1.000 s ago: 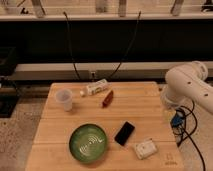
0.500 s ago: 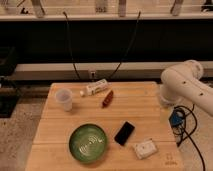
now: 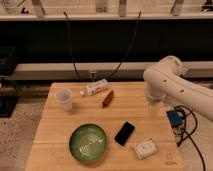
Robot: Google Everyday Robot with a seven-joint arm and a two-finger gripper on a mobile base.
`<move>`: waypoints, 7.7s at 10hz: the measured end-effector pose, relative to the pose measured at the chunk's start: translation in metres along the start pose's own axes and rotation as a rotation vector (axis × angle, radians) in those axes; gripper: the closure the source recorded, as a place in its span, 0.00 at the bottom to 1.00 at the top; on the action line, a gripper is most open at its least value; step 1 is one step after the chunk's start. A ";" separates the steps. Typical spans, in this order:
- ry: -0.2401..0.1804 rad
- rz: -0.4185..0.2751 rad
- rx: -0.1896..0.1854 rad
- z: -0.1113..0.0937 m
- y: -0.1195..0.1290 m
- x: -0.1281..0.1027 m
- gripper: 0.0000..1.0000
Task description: Place the ceramic cup in the ceramic bowl
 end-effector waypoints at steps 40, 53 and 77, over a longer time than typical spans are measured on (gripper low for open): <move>-0.126 -0.685 0.244 -0.017 -0.136 -0.284 0.20; -0.224 -0.910 0.223 0.007 -0.138 -0.354 0.20; -0.304 -1.174 0.055 0.091 -0.115 -0.407 0.20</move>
